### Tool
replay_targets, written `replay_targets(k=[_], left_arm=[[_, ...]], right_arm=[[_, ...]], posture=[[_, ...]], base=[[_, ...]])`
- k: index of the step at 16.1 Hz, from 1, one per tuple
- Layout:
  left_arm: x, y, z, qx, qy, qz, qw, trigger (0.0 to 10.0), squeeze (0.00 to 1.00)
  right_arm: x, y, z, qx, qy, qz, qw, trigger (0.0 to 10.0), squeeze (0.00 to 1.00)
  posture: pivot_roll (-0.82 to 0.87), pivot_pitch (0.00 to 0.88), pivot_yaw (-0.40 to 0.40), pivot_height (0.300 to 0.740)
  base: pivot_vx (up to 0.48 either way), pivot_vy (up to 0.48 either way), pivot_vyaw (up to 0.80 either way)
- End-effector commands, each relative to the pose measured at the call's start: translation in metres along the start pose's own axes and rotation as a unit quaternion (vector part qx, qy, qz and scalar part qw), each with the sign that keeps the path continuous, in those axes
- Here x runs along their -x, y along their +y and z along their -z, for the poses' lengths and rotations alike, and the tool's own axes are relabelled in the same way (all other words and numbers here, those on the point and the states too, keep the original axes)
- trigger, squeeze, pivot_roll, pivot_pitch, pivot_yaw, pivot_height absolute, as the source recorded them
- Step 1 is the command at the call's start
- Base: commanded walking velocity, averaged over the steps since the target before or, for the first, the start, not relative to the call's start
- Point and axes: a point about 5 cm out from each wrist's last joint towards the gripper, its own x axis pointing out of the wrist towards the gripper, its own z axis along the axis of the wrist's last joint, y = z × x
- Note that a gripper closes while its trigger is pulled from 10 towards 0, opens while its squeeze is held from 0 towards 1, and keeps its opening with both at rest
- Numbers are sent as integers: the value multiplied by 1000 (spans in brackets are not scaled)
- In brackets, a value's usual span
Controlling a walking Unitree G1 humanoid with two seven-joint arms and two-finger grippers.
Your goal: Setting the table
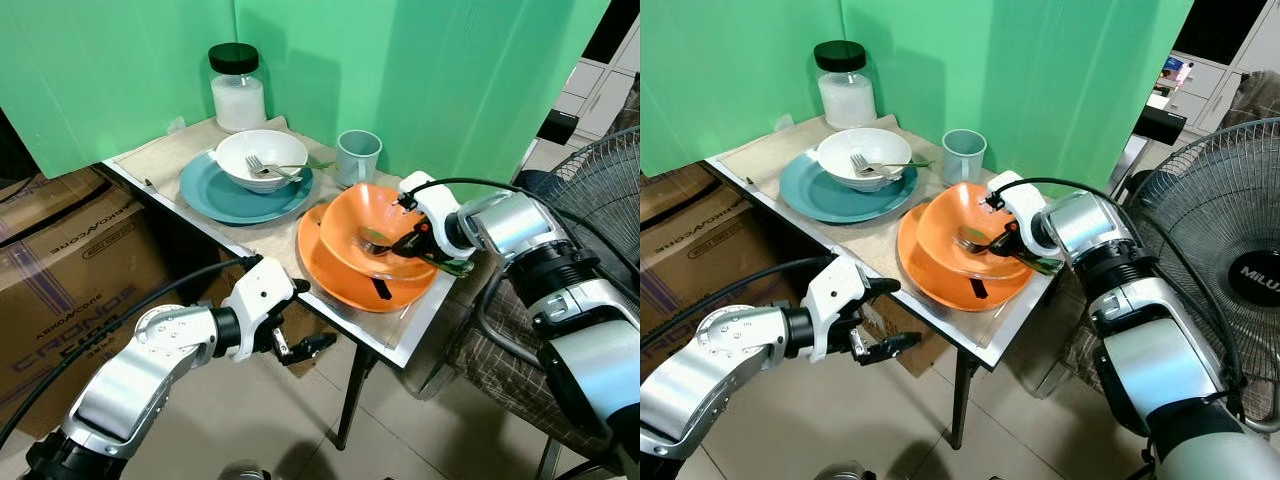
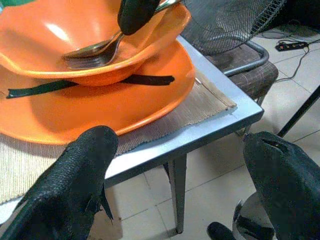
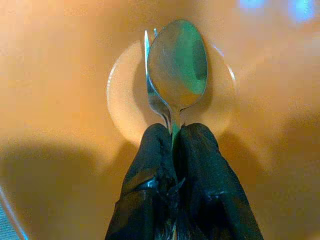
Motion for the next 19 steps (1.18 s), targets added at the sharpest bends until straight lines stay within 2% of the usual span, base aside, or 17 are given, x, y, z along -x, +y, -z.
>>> replay_targets(k=[1, 5, 7, 8, 9, 10, 11, 12, 14, 15, 17, 18, 19], left_arm=[[0, 1, -1, -11, 4, 2, 1000, 10000, 369], [1, 2, 0, -13, 4, 1, 1000, 10000, 369], [0, 2, -1, -14, 3, 1, 1000, 10000, 369], [0, 2, -1, -14, 3, 0, 1000, 10000, 365], [0, 2, -1, -15, 3, 0, 1000, 10000, 365], [0, 2, -1, -15, 3, -2, 1000, 10000, 365], [0, 2, -1, -16, 4, -2, 1000, 10000, 365], [1, 2, 0, -16, 4, -2, 1000, 10000, 365], [1, 2, 0, -17, 5, -3, 1000, 10000, 361], [1, 2, 0, -17, 5, -3, 1000, 10000, 361], [2, 2, 0, -17, 6, -3, 1000, 10000, 365], [2, 2, 0, -17, 6, -4, 1000, 10000, 361], [2, 2, 0, -17, 7, -4, 1000, 10000, 365]], right_arm=[[11, -6, -9, 10, -32, 19, 999, 0, 0], [20, -9, -18, 11, -64, 34, 997, 0, 0], [18, -2, -22, 12, -84, 26, 996, 0, 0], [14, 0, -22, 14, -89, 25, 996, 2039, 0], [13, 1, -22, 15, -91, 27, 995, 7412, 0], [9, 4, -24, 12, -103, 23, 994, 8000, 0], [9, 4, -24, 11, -106, 22, 994, 8000, 0], [8, 6, -26, 11, -115, 20, 993, 9059, 0], [8, 8, -28, 10, -120, 19, 993, 8863, 0], [8, 7, -28, 10, -121, 22, 992, 6863, 0], [7, 5, -25, 20, -112, 40, 993, 3490, 0], [5, 3, -22, 30, -103, 53, 993, 784, 0], [4, 2, -19, 38, -93, 59, 993, 0, 0]], posture=[[132, 0, -47, 740], [133, 0, -48, 740], [135, 0, -49, 740], [136, 0, -49, 740], [137, 0, -49, 740], [139, 0, -49, 740], [139, 0, -49, 740], [141, 0, -48, 740], [142, 0, -48, 740], [142, 0, -48, 740], [142, 0, -49, 740], [142, 0, -49, 740], [142, 0, -49, 740]], base=[[0, 0, 0], [0, 0, 0], [0, 0, 0], [0, 0, 0], [0, 0, 0], [0, 0, 0], [0, 0, 0], [0, 0, 0], [0, 0, 0], [0, 0, 0], [0, 0, 0], [0, 0, 0], [0, 0, 0]])
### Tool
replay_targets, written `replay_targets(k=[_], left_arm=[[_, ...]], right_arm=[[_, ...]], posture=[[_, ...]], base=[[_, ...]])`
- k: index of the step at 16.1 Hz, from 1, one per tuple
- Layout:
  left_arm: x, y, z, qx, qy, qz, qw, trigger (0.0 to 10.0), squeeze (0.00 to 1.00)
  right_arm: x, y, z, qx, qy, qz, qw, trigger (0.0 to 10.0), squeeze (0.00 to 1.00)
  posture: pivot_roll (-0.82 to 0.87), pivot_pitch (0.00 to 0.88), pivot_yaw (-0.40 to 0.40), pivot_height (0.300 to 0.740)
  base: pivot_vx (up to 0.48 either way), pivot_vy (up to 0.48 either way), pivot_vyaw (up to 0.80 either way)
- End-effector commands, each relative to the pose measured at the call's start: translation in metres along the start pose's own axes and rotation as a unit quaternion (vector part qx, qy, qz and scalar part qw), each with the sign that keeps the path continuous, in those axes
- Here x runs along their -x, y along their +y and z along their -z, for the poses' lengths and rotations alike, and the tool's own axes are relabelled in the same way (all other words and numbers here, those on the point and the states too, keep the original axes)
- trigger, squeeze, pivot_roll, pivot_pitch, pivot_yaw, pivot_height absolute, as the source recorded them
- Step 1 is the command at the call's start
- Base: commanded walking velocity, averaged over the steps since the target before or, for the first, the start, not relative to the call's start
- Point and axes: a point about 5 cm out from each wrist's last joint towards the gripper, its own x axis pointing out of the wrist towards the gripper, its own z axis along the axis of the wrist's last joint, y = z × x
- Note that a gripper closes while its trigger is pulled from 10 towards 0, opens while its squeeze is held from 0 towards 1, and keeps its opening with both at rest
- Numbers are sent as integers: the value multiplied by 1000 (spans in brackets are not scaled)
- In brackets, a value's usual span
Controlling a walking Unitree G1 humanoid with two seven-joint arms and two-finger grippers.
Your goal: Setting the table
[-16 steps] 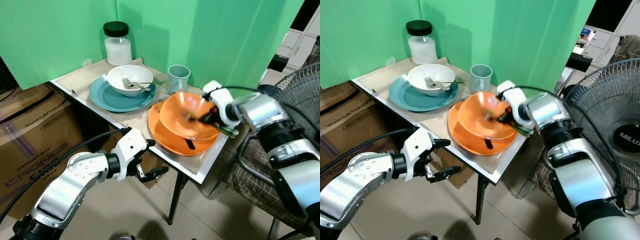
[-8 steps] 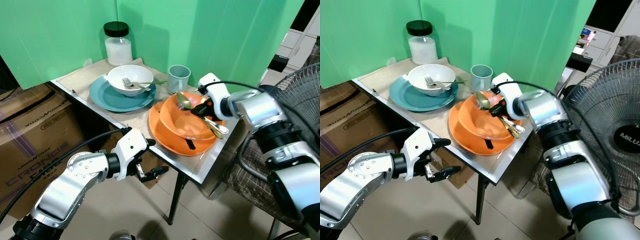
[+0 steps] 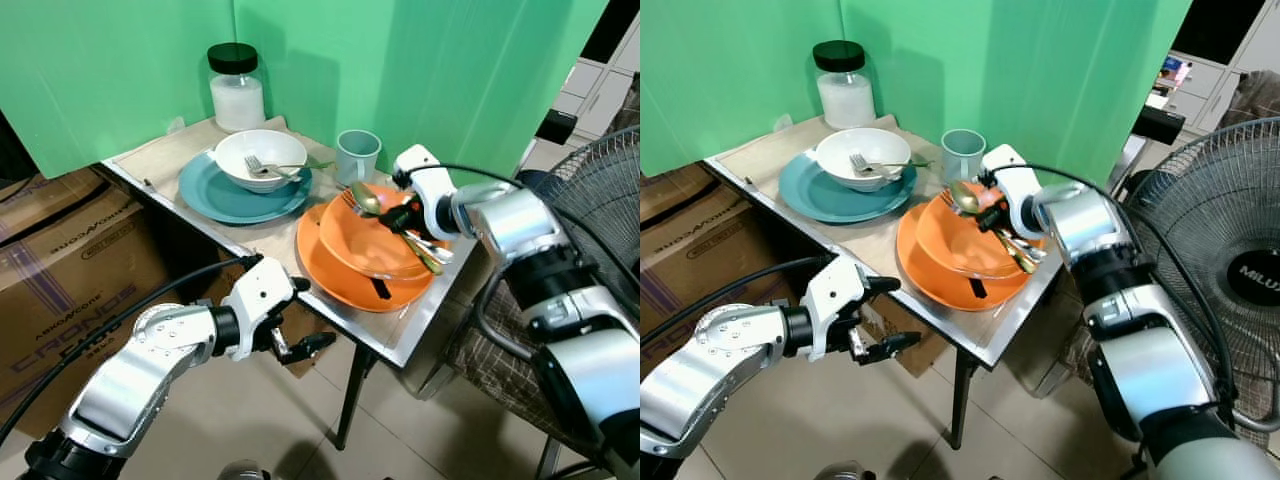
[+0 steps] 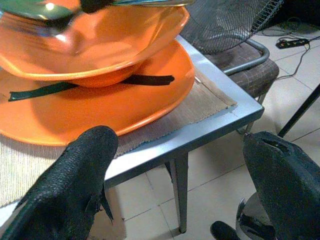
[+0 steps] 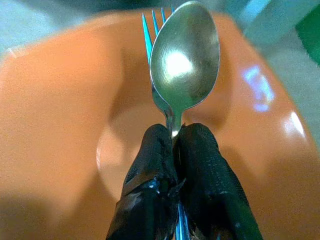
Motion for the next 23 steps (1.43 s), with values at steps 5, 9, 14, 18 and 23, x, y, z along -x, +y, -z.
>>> replay_targets(k=[5, 9, 14, 18, 23], left_arm=[[1, 1, 0, -8, 7, -3, 1000, 10000, 369], [1, 0, 0, -8, 8, -3, 1000, 10000, 369], [2, 5, -5, -16, -7, -30, 999, 10000, 369], [14, 17, -21, -46, -42, -111, 992, 10000, 373], [36, 18, -43, -47, -112, -267, 956, 10000, 376]], right_arm=[[6, -2, -7, -3, -23, -5, 1000, 0, 0], [7, -2, -8, -11, -35, -10, 999, 0, 0], [29, -6, -37, -77, -199, -35, 976, 0, 0], [69, 5, -43, -91, -363, 1, 927, 0, 0], [114, 51, -15, -139, -457, 83, 875, 10000, 0]], posture=[[143, 0, -49, 740], [142, 0, -48, 740], [160, 0, -67, 740], [170, 0, -77, 740], [139, 0, -35, 740]], base=[[0, 0, 0], [0, 0, 0], [0, 0, 0], [0, 0, 0], [0, 0, -447]])
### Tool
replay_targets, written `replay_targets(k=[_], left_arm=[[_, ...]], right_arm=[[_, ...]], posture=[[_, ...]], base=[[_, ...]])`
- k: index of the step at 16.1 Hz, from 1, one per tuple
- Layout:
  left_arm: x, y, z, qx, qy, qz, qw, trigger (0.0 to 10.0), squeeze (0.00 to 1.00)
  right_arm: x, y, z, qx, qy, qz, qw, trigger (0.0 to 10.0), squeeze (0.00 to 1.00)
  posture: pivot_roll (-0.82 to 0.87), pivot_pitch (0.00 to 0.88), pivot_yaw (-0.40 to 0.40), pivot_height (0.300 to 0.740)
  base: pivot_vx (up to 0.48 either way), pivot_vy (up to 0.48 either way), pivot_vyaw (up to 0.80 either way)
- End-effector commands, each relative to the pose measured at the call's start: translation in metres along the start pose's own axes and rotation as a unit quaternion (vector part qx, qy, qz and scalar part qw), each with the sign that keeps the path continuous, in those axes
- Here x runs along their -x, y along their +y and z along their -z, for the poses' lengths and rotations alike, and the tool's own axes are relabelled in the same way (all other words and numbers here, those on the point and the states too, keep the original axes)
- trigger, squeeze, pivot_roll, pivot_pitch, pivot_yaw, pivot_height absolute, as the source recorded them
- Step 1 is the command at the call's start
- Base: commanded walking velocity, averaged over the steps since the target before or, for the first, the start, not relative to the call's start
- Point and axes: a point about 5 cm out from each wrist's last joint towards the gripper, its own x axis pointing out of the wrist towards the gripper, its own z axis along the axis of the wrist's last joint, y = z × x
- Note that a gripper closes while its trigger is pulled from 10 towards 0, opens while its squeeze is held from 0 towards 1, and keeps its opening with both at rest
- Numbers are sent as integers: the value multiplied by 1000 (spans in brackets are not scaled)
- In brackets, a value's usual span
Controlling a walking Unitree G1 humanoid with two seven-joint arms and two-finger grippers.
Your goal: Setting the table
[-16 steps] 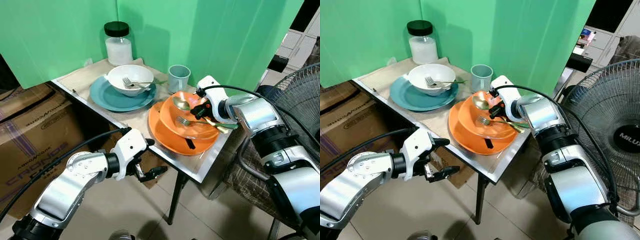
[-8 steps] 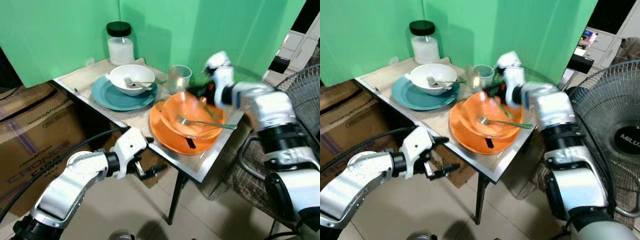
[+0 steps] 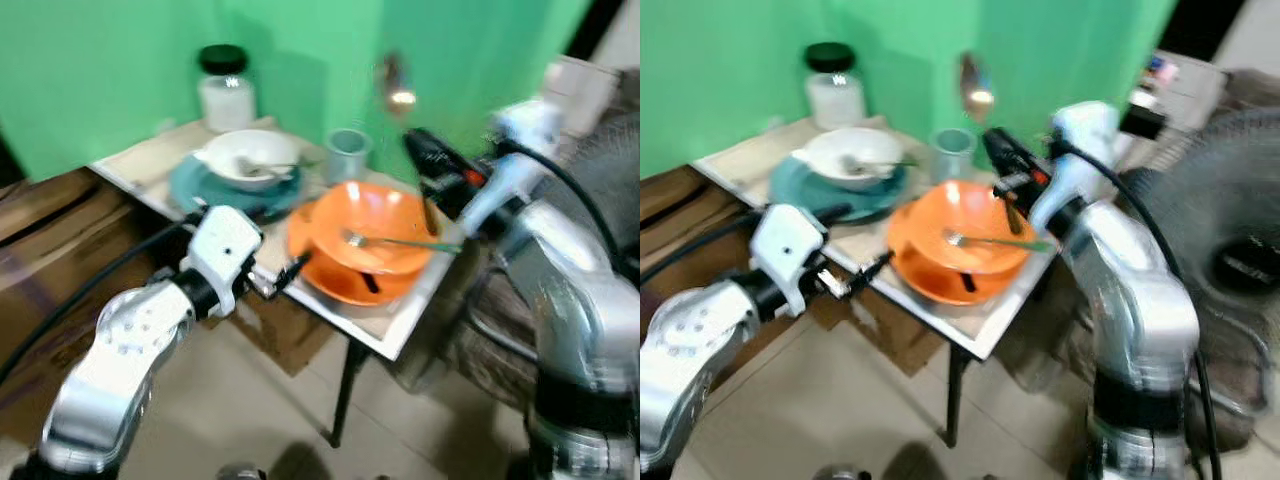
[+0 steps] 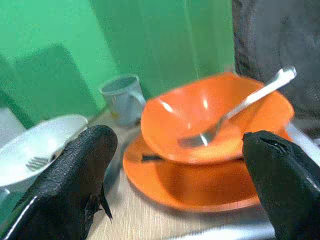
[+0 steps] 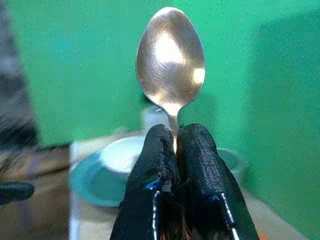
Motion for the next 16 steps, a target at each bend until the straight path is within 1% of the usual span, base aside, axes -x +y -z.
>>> replay_targets(k=[1, 2, 4, 5, 7, 8, 9, 10, 11, 12, 13, 14, 16], left_arm=[[1, 1, -4, -1, -5, -28, 1000, 10000, 373], [-1, -1, -3, 6, -7, -49, 999, 10000, 369], [-4, 0, -4, 25, -17, -95, 995, 10000, 365], [-3, 5, 0, 30, -5, -125, 992, 10000, 365], [2, 15, 8, 33, 14, -174, 984, 10000, 369], [3, 16, 9, 33, 15, -180, 983, 10000, 369], [3, 20, 10, 33, 17, -194, 980, 10000, 369], [2, 24, 5, 35, 6, -207, 978, 10000, 361], [2, 25, 5, 43, 4, -213, 976, 10000, 361], [0, 26, 8, 46, 10, -222, 974, 10000, 310], [0, 26, 8, 46, 10, -222, 974, 10000, 310], [-1, 23, 12, 38, 19, -219, 975, 10000, 278], [-1, 23, 14, 39, 19, -218, 975, 10000, 263]], right_arm=[[8, 1, -9, 0, -28, 24, 999, 10000, 0], [15, 5, -10, 11, -38, 42, 998, 10000, 0], [23, 6, -6, 20, -46, 88, 995, 10000, 0], [25, 3, 3, 43, -30, 120, 991, 10000, 0], [26, 2, 16, 44, -4, 151, 988, 10000, 0], [26, 3, 19, 44, 1, 152, 987, 10000, 0], [27, 2, 25, 60, 17, 161, 985, 10000, 0], [28, -2, 29, 58, 26, 185, 981, 10000, 0], [28, -2, 30, 60, 28, 190, 980, 10000, 0], [28, -3, 31, 63, 29, 198, 978, 10000, 0], [28, -3, 31, 63, 29, 198, 978, 10000, 0], [28, -4, 32, 58, 30, 207, 976, 10000, 0], [28, -5, 33, 56, 31, 216, 974, 10000, 0]], posture=[[139, 0, -35, 740], [147, 0, -38, 740], [151, 0, -44, 740], [159, 0, -47, 740], [167, 0, -57, 740], [167, 0, -57, 740], [175, 0, -68, 740], [177, 0, -75, 740], [171, 0, -73, 740], [171, 0, -65, 740], [171, 0, -65, 740], [162, 0, -69, 740], [158, 0, -61, 740]], base=[[0, 0, -781], [0, 0, -788], [0, 0, -794], [0, 0, -800], [0, 0, -800], [0, 0, -800], [0, 0, -800], [0, 0, -800], [0, 0, -800], [0, 0, -800], [0, 0, -800], [0, 0, -800], [0, 0, -800]])
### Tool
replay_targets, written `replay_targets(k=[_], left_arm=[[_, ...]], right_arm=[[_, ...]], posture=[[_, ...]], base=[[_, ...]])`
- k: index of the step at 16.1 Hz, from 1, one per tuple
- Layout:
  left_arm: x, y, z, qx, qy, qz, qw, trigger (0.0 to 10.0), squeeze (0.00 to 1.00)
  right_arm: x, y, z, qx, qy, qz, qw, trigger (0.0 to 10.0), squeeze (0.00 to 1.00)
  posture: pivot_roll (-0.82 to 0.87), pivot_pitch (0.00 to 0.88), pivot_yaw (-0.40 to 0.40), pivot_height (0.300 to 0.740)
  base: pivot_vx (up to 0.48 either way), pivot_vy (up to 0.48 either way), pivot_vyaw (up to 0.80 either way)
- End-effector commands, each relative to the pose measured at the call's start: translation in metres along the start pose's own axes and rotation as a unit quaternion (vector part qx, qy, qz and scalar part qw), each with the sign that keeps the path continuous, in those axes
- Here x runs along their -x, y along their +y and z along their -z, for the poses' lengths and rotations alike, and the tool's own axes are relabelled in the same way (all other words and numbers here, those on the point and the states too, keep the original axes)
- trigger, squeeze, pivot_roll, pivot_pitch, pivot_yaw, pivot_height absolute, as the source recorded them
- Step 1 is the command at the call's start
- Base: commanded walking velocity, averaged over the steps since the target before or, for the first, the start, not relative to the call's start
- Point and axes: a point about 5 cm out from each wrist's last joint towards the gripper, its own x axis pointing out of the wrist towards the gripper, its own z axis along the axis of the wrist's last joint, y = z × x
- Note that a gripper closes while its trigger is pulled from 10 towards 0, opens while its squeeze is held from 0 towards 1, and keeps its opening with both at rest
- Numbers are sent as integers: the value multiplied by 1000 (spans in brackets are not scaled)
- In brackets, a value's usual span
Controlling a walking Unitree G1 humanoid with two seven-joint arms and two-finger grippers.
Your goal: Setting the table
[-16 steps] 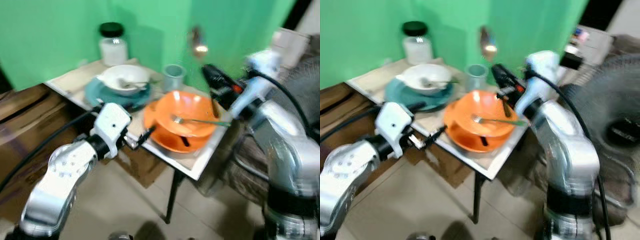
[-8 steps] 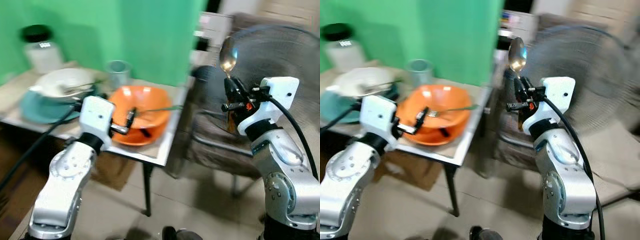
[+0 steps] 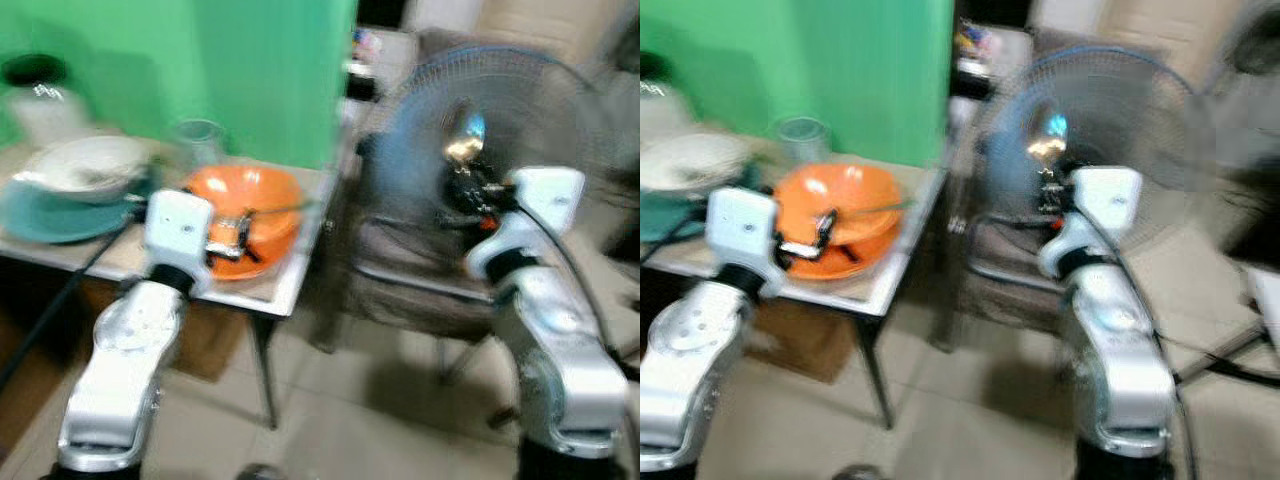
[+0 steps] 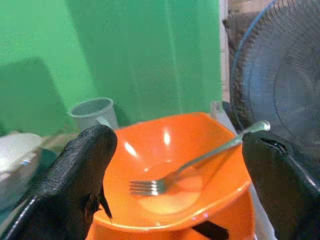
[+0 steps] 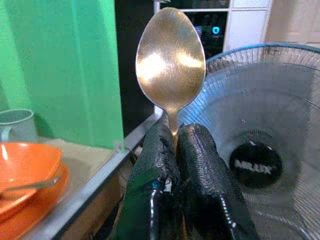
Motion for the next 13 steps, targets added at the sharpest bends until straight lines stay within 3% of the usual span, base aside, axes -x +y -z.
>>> replay_targets(k=[1, 3, 4, 8, 12, 13], left_arm=[[-2, -6, -5, -2, -11, 11, 1000, 10000, 235], [-3, -8, -6, -3, -14, 21, 1000, 10000, 180], [-3, -12, -5, -4, -10, 33, 999, 10000, 0], [-3, -23, 7, -23, 18, 83, 996, 10000, 0], [-4, -26, 16, 3, 33, 88, 996, 10000, 0], [-4, -25, 17, 12, 33, 82, 996, 10000, 0]], right_arm=[[2, -10, -2, -2, -3, 27, 1000, 10000, 0], [2, -12, 0, 0, 1, 36, 999, 10000, 0], [1, -14, 3, -6, 7, 47, 999, 10000, 0], [-2, -21, 19, 8, 58, 76, 995, 10000, 0], [1, -27, 38, 20, 108, 98, 989, 10000, 0], [2, -28, 41, 5, 110, 111, 988, 10000, 0]], posture=[[161, 0, -61, 740], [156, 0, -58, 740], [160, 0, -56, 740], [154, 0, -49, 740], [140, 0, -39, 740], [129, 0, -27, 740]], base=[[0, 0, -800], [0, 0, -800], [0, 0, -800], [0, 0, -797], [0, 0, -786], [0, 0, -781]])
